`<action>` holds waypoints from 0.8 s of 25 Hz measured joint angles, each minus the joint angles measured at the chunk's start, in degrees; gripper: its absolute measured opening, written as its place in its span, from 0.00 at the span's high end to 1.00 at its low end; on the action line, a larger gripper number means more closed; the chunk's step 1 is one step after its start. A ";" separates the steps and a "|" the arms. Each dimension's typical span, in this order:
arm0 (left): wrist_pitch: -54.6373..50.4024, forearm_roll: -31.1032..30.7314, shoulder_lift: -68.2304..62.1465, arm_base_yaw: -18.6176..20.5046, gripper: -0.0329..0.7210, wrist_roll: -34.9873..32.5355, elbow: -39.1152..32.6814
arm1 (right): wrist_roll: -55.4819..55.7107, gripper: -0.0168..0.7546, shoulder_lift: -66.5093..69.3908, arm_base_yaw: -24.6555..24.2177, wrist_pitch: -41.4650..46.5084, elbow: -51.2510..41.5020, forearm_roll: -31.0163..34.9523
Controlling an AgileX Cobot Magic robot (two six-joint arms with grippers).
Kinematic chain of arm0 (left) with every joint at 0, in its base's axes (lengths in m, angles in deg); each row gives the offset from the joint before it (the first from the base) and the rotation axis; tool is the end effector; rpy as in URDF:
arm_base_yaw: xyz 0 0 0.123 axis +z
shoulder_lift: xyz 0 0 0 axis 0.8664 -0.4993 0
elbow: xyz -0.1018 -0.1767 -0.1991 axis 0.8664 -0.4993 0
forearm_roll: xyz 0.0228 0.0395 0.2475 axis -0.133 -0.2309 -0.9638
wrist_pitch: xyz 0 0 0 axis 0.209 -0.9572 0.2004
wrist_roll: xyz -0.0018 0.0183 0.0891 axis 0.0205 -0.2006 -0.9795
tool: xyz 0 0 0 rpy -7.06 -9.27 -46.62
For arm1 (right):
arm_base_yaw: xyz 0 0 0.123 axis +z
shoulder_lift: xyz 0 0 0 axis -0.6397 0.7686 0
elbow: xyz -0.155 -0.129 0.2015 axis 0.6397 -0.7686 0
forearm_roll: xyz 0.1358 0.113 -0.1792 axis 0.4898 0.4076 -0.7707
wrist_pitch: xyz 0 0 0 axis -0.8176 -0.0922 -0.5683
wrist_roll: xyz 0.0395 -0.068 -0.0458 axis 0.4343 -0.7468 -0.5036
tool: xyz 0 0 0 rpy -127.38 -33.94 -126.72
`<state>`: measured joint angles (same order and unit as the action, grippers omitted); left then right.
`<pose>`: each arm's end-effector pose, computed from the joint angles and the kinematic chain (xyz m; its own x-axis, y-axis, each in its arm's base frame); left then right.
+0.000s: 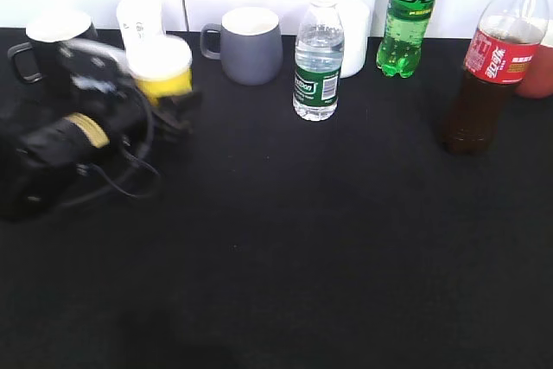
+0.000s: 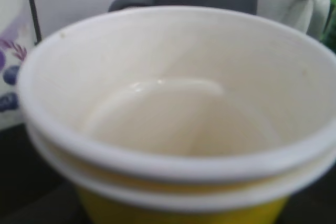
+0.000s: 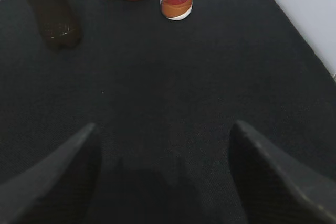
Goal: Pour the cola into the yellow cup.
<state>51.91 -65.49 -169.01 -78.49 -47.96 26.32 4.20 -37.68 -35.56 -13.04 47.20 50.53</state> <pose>0.3372 -0.1366 0.1201 -0.1659 -0.0002 -0.9861 0.5339 0.8407 -0.0900 -0.0060 -0.0176 0.2819 -0.4023 0.0798 -0.9120 0.1440 0.9893 0.0230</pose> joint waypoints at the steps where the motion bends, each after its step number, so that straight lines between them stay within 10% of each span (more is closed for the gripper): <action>1: 0.00 -2.03 2.98 0.00 0.39 0.21 -2.12 | 0.00 0.23 0.00 0.00 0.00 0.00 0.00; 10: -0.05 -33.88 19.17 0.00 0.40 16.00 -10.88 | 0.00 0.23 0.00 0.00 0.00 0.00 0.00; 18: 0.93 -35.61 19.28 0.00 0.40 17.39 -10.88 | -2.40 0.23 0.67 0.00 -1.60 0.23 -0.08; 20: 1.17 -35.66 19.28 0.00 0.40 17.39 -10.88 | -5.20 0.23 5.51 0.00 -17.08 0.70 -0.23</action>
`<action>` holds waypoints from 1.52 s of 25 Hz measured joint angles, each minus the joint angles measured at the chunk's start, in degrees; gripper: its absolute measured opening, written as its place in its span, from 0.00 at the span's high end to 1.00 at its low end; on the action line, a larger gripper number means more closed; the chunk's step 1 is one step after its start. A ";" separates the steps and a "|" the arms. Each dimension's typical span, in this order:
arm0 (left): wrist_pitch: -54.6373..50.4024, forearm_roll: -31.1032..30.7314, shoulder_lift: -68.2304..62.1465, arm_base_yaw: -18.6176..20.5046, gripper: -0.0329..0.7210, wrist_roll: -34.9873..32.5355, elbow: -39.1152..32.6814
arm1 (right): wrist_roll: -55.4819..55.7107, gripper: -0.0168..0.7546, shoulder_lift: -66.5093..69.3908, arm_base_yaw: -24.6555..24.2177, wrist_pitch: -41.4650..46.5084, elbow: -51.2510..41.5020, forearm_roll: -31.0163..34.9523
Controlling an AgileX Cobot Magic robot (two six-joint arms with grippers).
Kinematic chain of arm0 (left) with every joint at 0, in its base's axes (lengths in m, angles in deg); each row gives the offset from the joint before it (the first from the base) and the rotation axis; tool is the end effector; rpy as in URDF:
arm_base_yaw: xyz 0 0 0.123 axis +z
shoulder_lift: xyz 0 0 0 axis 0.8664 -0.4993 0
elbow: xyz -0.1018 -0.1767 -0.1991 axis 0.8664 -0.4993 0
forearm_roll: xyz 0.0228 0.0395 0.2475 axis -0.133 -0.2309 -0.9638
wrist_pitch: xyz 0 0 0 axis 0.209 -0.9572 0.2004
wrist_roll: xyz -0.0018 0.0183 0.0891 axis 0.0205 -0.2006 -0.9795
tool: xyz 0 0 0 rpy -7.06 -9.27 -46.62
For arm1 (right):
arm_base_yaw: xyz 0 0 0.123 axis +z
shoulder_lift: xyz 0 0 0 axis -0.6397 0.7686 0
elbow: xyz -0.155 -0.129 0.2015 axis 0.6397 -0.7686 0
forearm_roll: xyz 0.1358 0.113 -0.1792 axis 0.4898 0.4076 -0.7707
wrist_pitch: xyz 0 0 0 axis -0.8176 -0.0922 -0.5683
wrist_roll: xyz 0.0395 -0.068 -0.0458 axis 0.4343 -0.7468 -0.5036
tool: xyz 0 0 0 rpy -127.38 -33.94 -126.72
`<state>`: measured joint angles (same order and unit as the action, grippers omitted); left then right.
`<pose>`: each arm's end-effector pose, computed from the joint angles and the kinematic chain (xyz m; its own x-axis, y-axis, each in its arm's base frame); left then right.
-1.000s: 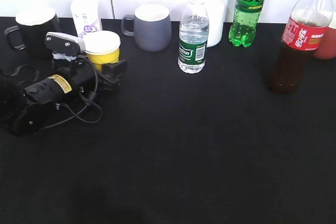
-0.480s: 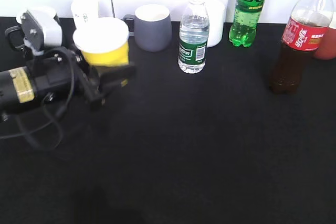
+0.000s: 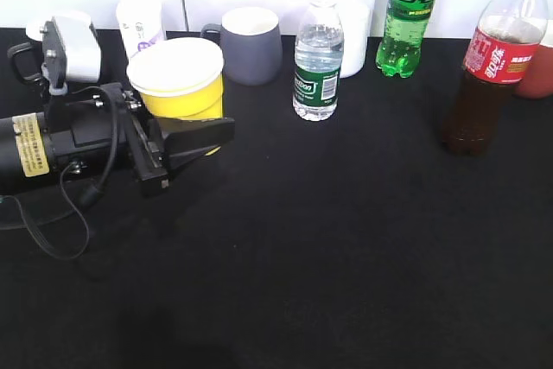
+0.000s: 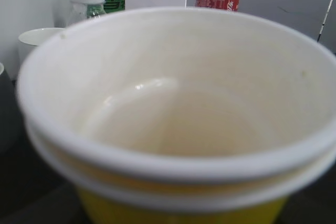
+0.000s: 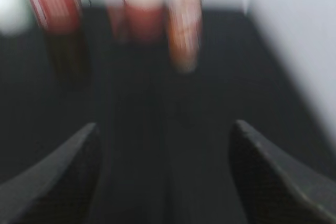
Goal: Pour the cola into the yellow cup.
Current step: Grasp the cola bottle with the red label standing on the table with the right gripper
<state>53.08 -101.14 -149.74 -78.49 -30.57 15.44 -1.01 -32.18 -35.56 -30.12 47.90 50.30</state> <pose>0.2502 -0.1506 0.1801 -0.1383 0.0782 -0.9873 0.8851 0.4571 -0.0878 0.0178 -0.0124 0.3102 -0.2140 -0.0488 -0.9756 0.0667 0.9957 -0.0644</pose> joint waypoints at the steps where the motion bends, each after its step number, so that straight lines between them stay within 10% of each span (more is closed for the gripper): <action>1: 0.06 0.00 0.00 0.00 0.40 0.00 0.00 | -0.32 0.23 4.25 0.00 -8.82 0.00 0.00; 16: -0.81 0.00 0.00 0.00 0.40 0.00 0.00 | -0.32 0.15 80.45 -0.06 -96.69 -12.67 2.12; 27: -0.81 0.00 0.00 0.00 0.40 0.00 0.00 | -0.27 0.13 102.41 -0.11 -104.41 1.45 -0.55; 33: -0.81 0.00 0.00 0.00 0.40 0.00 0.00 | 0.82 0.43 103.52 -0.11 -104.67 3.36 -2.52; 38: -0.94 -0.05 0.00 0.00 0.40 0.00 0.00 | 0.82 0.45 103.52 -0.11 -104.62 3.36 -2.56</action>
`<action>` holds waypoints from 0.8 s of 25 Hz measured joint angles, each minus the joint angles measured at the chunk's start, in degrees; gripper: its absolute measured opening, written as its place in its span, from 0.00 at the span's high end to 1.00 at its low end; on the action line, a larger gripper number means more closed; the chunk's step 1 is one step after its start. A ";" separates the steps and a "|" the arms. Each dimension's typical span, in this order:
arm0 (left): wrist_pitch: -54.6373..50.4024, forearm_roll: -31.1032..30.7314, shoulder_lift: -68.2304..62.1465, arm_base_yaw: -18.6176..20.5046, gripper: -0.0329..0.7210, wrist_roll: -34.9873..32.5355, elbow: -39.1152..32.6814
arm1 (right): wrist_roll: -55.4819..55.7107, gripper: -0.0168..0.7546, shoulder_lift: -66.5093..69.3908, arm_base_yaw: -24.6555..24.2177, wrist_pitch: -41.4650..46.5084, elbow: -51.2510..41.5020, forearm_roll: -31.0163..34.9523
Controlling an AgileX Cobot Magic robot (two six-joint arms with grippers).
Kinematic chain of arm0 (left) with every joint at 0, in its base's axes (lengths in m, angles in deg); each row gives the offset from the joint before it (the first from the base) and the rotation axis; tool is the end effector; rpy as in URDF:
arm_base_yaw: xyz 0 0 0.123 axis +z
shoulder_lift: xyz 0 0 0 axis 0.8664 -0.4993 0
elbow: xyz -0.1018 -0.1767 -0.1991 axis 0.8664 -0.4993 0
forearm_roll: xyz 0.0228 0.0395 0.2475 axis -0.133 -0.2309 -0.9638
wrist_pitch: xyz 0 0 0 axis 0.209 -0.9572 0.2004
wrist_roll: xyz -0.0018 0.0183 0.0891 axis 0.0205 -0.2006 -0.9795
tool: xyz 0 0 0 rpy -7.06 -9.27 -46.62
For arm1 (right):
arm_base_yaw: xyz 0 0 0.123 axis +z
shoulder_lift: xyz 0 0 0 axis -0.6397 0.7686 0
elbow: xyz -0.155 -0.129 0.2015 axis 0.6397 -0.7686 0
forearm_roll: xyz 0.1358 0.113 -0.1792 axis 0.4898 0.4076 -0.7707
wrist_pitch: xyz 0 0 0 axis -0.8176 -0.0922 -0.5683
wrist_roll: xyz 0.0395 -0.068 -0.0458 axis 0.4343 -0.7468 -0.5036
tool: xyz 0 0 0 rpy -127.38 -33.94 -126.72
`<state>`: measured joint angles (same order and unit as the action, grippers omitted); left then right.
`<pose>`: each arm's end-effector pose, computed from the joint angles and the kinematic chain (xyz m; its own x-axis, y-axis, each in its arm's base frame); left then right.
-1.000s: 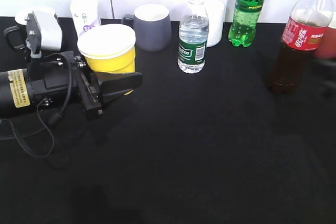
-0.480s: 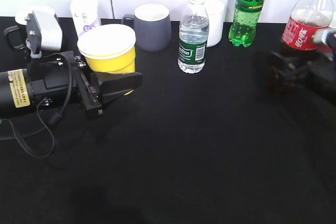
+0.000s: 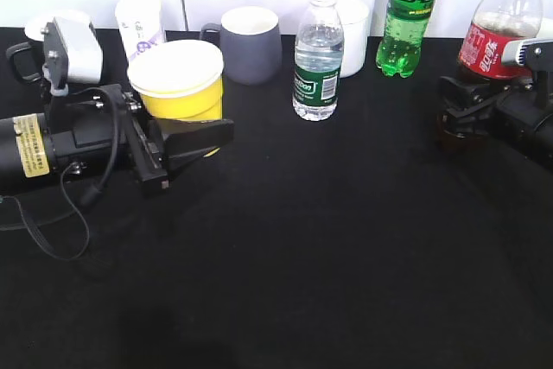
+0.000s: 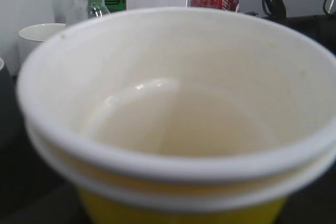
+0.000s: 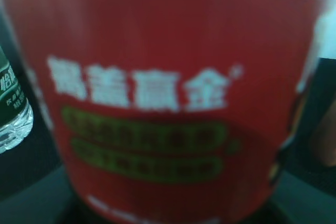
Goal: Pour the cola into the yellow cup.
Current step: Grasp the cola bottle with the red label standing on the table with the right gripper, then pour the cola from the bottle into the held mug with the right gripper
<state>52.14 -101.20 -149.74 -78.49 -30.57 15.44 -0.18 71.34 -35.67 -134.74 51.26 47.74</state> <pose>0.2506 -0.1502 0.1787 -0.1445 0.0916 -0.9853 0.8820 0.4634 -0.0863 0.3157 0.0440 0.1351 -0.1682 0.0060 -0.9857 -0.2968 0.9533 0.0565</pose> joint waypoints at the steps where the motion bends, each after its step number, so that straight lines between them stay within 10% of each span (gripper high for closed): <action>1: -0.23 -0.42 0.00 0.00 0.40 0.00 0.00 | 0.00 0.45 -0.06 0.00 0.06 -0.19 -0.31; 11: -9.89 0.60 0.00 -17.35 0.40 0.25 7.38 | -5.21 0.45 -32.89 0.00 18.62 -7.12 -14.87; 20: -16.41 5.67 -1.66 -25.65 0.40 0.28 14.90 | -34.38 0.45 -39.84 0.00 22.89 -7.15 -15.36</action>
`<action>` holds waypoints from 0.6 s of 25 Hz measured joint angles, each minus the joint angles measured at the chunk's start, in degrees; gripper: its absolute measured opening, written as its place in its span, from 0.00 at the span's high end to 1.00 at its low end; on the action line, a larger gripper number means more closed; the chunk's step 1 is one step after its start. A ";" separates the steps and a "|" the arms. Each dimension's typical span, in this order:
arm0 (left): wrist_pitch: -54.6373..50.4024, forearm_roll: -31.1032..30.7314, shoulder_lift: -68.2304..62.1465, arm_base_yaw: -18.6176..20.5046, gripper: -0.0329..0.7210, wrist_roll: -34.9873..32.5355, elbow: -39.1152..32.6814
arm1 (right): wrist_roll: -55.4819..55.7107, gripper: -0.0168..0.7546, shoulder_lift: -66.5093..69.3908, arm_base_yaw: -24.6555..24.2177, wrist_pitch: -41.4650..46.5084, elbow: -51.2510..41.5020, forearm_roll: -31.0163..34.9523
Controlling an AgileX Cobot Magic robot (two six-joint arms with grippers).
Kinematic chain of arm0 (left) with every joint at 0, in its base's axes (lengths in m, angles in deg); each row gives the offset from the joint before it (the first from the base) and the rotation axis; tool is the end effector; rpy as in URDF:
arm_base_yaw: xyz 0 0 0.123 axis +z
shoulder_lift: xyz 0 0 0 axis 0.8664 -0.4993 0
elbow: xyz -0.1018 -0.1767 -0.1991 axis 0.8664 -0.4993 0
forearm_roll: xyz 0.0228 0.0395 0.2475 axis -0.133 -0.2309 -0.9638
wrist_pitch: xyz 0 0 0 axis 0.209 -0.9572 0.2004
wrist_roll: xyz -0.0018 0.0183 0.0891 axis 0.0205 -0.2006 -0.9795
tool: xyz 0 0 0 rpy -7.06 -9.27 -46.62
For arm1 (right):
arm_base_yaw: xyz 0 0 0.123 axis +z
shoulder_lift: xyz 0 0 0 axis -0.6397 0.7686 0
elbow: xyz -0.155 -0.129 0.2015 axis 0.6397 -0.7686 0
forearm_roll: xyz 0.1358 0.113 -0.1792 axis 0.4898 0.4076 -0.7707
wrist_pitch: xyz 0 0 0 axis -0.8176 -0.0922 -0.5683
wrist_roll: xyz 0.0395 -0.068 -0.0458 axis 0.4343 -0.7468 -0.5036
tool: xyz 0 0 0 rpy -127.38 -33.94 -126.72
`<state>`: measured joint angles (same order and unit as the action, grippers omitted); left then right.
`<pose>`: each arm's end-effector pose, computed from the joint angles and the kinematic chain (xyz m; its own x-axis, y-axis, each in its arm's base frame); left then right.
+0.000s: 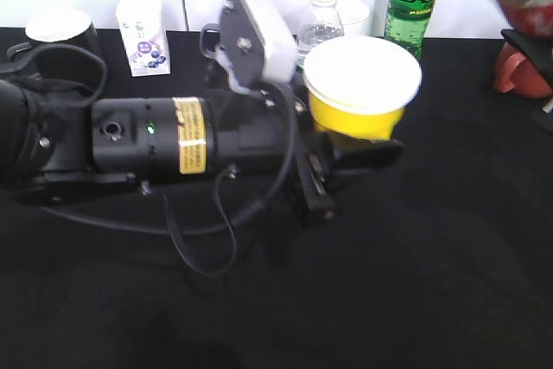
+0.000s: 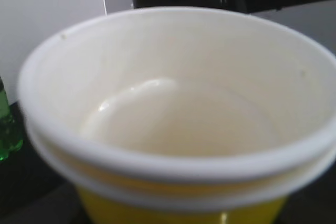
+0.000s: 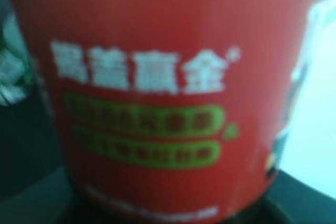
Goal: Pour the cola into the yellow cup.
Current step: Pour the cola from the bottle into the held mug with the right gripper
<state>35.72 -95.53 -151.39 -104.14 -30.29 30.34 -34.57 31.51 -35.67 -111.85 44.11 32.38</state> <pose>0.2179 -0.2760 0.2120 -0.0192 0.1844 -0.9827 0.9692 0.2449 0.0270 0.2282 0.0457 0.2594 0.2692 -0.7155 -0.6446 -0.2849 0.5802 -0.7630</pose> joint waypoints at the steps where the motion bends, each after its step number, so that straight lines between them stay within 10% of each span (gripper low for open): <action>1: -0.11 -0.07 0.00 -0.55 0.40 0.00 0.00 | -4.03 0.45 0.00 0.00 0.00 0.00 0.00; 15: -3.10 -0.07 0.00 -1.02 0.40 0.05 0.00 | -31.24 0.48 0.00 0.00 0.06 0.00 -0.06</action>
<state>32.62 -95.60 -151.39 -105.17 -30.25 30.34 -65.81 31.51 -35.67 -111.79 44.11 32.32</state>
